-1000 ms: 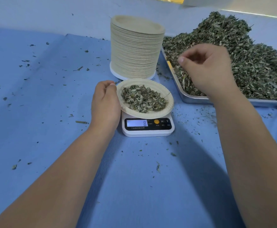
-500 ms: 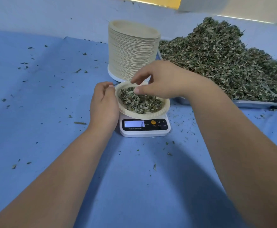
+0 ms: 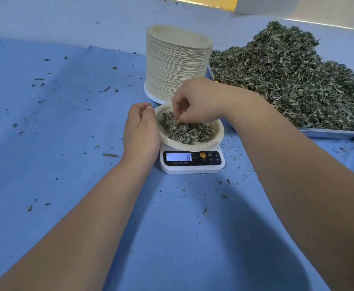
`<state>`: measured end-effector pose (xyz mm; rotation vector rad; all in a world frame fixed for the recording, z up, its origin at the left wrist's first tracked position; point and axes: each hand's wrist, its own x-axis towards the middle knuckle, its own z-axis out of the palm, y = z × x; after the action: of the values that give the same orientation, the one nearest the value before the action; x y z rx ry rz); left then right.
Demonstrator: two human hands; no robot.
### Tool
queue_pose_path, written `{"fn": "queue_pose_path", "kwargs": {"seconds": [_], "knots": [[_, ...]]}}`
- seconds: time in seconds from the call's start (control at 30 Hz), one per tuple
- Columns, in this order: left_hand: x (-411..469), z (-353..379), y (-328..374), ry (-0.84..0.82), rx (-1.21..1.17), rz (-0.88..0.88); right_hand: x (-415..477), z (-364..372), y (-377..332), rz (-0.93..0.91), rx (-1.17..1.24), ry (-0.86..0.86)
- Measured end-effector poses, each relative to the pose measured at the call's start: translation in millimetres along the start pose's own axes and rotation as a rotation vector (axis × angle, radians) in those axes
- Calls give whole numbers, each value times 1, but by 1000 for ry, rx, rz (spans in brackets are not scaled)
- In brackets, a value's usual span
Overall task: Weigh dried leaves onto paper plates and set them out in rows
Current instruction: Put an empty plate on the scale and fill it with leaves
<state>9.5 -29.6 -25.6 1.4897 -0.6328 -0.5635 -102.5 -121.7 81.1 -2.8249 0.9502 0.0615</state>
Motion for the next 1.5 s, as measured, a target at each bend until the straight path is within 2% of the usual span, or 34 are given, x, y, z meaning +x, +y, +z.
{"fn": "queue_pose_path", "kwargs": {"seconds": [0.23,0.33,0.47,0.73,1.0,1.13,1.2,1.33,1.4,1.5], "knots": [[1,1,0,-1,-1,-1,-3,-5,4,3,96,48],[2,1,-1,-3,0,-2,0,1,-4,11,33,-7],[2,1,-2,0,-4,1,5,8,-9,-20,-29,55],[1,2,-1,4,-15,-8,-5,-10,-3,22,130,194],[-2,1,3,-7,-22,-9,-21,-22,10,40,417,364],[-2,0,3,-11,-15,-2,-28,-21,14,80,439,407],[-2,-1,3,-23,1,10,-33,-19,25,129,420,506],[-5,-1,3,-45,54,46,-48,-8,72,364,262,738],[-5,0,4,-53,70,61,-56,3,95,476,205,758],[-6,2,3,-56,77,72,-60,21,113,552,171,693]]}}
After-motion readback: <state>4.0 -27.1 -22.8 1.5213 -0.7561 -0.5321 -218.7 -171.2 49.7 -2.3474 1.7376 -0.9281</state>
